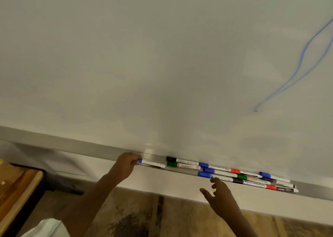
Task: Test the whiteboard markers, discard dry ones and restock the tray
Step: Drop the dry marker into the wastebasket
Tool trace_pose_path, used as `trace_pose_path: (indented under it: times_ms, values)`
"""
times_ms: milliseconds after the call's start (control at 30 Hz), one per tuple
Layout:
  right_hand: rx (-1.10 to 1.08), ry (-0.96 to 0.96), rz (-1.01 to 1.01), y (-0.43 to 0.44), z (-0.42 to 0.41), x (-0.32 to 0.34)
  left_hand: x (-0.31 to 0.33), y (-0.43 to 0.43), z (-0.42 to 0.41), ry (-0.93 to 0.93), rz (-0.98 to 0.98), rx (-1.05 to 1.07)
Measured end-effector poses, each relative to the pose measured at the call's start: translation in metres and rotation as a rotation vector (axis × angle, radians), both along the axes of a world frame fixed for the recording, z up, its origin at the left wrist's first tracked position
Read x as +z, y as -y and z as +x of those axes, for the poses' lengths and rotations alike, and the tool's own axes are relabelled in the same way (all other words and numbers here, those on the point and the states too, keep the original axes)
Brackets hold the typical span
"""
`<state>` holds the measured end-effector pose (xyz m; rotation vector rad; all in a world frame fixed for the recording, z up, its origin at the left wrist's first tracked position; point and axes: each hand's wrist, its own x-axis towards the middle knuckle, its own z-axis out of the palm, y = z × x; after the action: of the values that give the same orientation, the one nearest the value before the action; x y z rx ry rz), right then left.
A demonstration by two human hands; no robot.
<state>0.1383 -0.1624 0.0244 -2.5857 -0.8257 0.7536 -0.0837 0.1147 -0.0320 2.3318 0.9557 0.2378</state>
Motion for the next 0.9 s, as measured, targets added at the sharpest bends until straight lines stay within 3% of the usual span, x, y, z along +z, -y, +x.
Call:
trace_pose_path:
  times_ms: [167,300,667,900]
  values:
    - [-0.042,0.041,-0.033,0.010,0.005,-0.015,-0.008,-0.008,0.007,-0.030,0.038,-0.046]
    - [0.006,0.196,-0.018,0.005,0.012,-0.020,-0.013,-0.012,0.008,-0.060,0.063,-0.072]
    - [0.492,0.451,0.077,-0.072,0.016,-0.027,-0.004,-0.020,0.009,-0.171,0.059,-0.169]
    - [0.515,0.536,-0.035,-0.086,0.018,-0.041,0.011,-0.009,0.009,-0.135,0.092,-0.181]
